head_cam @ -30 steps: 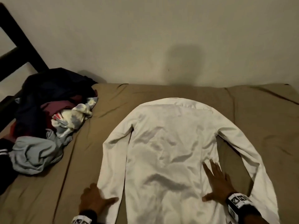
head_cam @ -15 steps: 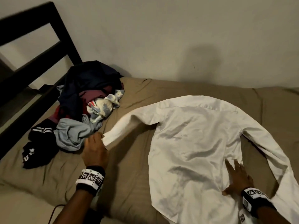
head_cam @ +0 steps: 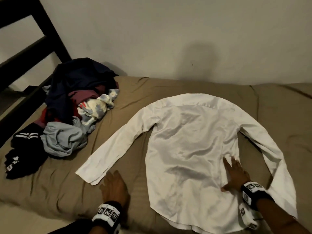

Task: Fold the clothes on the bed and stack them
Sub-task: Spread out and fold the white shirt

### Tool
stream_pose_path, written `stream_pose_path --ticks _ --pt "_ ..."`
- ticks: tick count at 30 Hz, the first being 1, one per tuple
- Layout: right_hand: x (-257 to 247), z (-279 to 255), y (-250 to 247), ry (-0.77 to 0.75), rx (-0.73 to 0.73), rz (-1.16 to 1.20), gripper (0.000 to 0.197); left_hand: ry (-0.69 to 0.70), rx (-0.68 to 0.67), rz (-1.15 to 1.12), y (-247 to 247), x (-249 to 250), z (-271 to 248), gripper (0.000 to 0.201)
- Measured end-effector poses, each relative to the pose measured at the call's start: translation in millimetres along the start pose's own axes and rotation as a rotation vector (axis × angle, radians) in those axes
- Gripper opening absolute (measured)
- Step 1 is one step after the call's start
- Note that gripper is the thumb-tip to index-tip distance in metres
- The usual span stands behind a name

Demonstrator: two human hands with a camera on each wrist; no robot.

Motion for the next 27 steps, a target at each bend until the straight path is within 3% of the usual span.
stream_pose_path --ticks 3,5,8,10,12,13,15,18,20,23,25,27 --pt "8.6 -20.7 1.9 -0.056 0.09 0.201 0.131 0.214 -0.06 -0.379 19.7 48.9 -24.9 0.047" --pt "26.7 -46.2 17.7 0.044 0.24 0.407 0.107 0.128 -0.171 -0.583 32.1 77.9 -35.3 0.055" --pt "66.0 -84.8 47.3 0.433 0.517 0.311 0.077 -0.021 -0.262 -0.693 54.0 100.9 -37.4 0.075" --pt "87.5 -103.4 64.9 0.601 0.491 0.283 0.091 -0.05 -0.237 -0.637 69.6 103.1 -35.6 0.079" --pt "97.7 -106.6 84.2 0.622 0.373 0.338 0.113 -0.081 -0.197 -0.567 77.1 106.4 -39.6 0.08" --pt "97.4 -104.1 89.2 0.598 0.388 0.381 0.115 -0.112 -0.161 -0.552 76.8 106.9 -42.8 0.081" --pt "96.1 -101.5 89.4 0.581 0.582 0.473 0.102 -0.199 -0.141 -0.552 73.7 105.8 -50.6 0.089" --pt "105.2 -110.5 77.8 0.732 0.884 0.541 0.083 -0.271 -0.178 -0.581 68.6 98.4 -54.4 0.105" --pt "123.6 -112.9 81.3 0.839 0.866 0.576 0.093 -0.279 -0.207 -0.612 68.8 94.1 -54.0 0.103" --pt "145.3 -105.9 95.4 0.917 0.573 0.9 0.117 -0.288 -0.195 -0.65 65.7 91.0 -54.6 0.1" --pt "151.2 -102.8 96.8 0.902 0.565 1.283 0.109 -0.301 -0.185 -0.709 64.5 86.4 -53.4 0.105" --pt "157.2 -98.0 98.6 0.901 0.639 1.571 0.086 -0.303 -0.2 -0.729 68.6 79.5 -49.1 0.101"
Point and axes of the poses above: each hand's wrist, its own z-axis towards the middle knuckle, its own y-axis out of the palm, x = y × z, the point moved 2 cm from there along z, towards the middle knuckle, and after that the axes turned 13 degrees about -z, right-handed, at the moved point
